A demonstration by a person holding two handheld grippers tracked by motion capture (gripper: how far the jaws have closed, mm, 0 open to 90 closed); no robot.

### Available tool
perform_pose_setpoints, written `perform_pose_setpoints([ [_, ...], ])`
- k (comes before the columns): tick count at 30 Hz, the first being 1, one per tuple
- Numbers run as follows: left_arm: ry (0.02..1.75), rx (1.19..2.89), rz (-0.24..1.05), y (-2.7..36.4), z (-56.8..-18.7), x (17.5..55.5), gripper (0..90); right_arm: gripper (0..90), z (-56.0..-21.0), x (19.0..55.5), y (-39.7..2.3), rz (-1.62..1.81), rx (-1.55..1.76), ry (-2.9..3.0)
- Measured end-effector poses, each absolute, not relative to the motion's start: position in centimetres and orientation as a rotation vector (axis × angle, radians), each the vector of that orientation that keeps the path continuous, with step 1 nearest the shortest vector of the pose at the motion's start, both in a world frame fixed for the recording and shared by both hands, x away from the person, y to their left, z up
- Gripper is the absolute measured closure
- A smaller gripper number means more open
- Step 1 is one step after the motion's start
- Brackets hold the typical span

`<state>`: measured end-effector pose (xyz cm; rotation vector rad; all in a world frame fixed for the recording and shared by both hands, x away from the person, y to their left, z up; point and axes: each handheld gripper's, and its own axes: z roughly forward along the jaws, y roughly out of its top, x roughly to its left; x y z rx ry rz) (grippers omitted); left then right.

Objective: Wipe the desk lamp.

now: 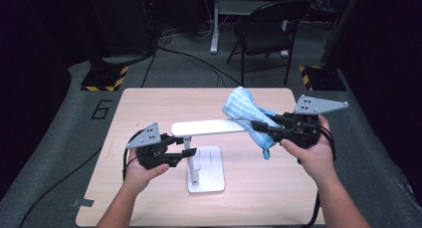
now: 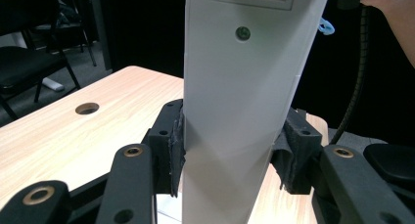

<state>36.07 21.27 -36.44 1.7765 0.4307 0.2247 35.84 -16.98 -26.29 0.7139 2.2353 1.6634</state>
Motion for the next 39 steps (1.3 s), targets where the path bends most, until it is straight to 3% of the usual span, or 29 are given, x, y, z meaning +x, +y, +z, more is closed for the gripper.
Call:
perform_pose_setpoints([
  [39,0.419,1.78,0.223,19.4,-36.5,36.4,51.7,68.2,-25.0,35.8,-10.0,1.678,0.562,2.35],
])
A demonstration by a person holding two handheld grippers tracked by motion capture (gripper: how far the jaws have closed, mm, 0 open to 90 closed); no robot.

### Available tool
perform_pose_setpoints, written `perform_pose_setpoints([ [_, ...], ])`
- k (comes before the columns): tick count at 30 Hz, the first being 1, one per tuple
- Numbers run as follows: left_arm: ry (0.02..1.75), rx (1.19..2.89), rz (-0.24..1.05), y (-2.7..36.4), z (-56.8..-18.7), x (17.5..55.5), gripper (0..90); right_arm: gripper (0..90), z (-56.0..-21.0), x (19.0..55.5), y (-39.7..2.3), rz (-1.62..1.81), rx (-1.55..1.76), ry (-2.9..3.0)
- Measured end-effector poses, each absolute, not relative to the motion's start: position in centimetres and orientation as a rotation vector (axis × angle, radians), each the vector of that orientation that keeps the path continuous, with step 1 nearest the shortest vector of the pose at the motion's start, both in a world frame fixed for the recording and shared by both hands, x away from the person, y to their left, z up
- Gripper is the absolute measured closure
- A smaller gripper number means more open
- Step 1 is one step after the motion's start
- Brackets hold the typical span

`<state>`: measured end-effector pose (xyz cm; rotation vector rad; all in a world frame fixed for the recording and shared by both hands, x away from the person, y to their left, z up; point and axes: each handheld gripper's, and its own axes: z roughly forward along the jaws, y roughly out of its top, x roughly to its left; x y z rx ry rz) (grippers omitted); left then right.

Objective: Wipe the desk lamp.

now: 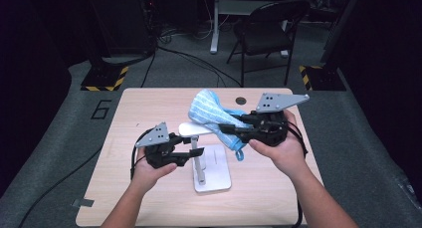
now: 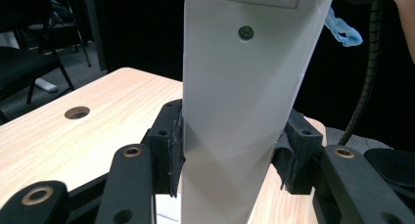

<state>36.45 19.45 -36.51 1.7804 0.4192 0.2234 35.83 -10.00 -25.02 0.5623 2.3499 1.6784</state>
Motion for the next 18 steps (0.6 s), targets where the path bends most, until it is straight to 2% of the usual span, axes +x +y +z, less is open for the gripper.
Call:
perform_pose_setpoints([
  [18,0.419,1.778,0.237,19.4,-36.6,36.4,51.8,68.5,-24.8,35.4,-6.6,1.675,0.441,2.422],
])
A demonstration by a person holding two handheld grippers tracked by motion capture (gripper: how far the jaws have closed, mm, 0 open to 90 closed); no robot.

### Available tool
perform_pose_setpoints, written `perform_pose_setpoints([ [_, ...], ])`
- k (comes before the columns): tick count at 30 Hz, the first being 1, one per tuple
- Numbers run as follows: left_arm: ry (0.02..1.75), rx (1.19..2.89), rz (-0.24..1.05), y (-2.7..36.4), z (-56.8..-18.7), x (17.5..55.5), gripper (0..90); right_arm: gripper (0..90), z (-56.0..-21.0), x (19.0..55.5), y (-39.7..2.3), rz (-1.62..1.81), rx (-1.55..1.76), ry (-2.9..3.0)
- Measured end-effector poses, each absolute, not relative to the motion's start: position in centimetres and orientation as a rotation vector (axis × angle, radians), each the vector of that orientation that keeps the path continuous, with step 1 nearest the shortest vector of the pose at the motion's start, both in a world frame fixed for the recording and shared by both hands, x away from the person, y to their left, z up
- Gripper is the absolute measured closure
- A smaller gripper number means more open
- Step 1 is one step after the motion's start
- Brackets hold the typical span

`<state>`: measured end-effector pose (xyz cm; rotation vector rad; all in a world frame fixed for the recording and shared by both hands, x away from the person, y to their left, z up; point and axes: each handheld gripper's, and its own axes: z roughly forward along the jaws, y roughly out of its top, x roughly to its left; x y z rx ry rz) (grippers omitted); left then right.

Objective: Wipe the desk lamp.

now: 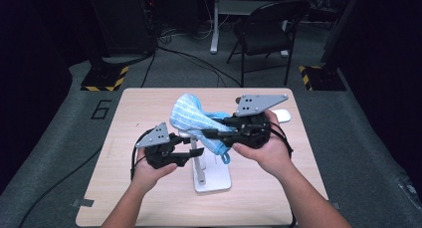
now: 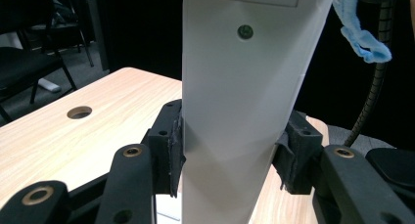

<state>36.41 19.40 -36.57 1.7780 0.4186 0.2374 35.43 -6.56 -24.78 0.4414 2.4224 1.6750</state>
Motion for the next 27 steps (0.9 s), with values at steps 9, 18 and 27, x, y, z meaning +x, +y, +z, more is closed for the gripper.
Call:
perform_pose_setpoints([
  [9,0.413,1.78,0.262,19.4,-36.6,36.3,52.2,68.7,-24.8,35.2,-6.6,1.657,0.438,2.407],
  [18,0.413,1.77,0.245,19.5,-36.7,36.2,52.3,68.7,-25.0,35.5,-8.7,1.655,0.492,2.379],
  [27,0.41,1.775,0.242,19.6,-36.7,36.3,52.2,68.7,-25.2,35.8,-11.5,1.648,0.573,2.344],
])
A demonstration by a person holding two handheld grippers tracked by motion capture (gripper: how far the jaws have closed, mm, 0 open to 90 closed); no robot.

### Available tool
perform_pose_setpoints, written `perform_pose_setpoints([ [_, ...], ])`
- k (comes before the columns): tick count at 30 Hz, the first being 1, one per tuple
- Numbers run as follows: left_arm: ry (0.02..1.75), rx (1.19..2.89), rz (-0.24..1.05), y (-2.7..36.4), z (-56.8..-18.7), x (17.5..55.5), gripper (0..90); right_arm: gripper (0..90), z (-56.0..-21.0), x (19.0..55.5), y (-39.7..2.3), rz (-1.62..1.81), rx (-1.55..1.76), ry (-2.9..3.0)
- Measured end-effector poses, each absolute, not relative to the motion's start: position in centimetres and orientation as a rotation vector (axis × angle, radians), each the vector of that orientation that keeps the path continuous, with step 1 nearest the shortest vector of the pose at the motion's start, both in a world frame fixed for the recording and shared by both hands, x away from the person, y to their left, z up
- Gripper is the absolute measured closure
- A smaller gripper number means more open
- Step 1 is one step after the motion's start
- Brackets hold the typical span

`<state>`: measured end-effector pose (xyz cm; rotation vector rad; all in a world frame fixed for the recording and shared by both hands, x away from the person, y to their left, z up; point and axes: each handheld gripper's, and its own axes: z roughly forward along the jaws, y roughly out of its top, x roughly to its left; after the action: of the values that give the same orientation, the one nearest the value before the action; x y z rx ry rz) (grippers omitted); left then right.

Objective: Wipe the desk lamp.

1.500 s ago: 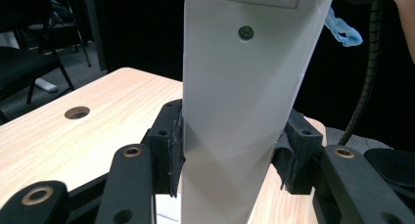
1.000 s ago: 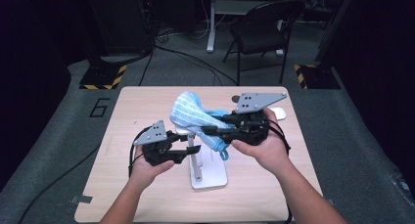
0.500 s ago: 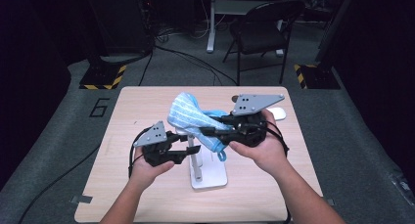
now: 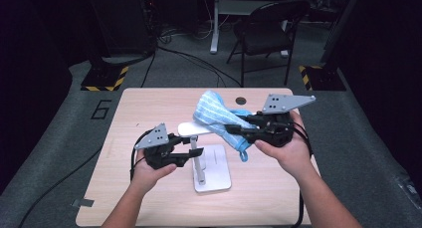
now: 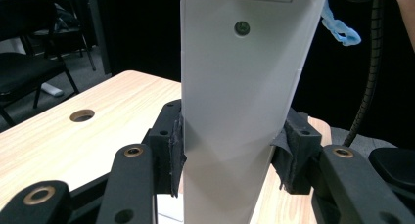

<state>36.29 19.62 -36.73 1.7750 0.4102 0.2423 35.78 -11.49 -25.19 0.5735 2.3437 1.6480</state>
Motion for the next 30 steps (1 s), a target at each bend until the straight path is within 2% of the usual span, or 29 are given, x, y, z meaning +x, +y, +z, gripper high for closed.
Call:
perform_pose_setpoints([
  [30,0.406,1.775,0.234,19.8,-36.7,36.4,52.3,68.6,-25.6,36.6,-17.7,1.629,0.761,2.225],
])
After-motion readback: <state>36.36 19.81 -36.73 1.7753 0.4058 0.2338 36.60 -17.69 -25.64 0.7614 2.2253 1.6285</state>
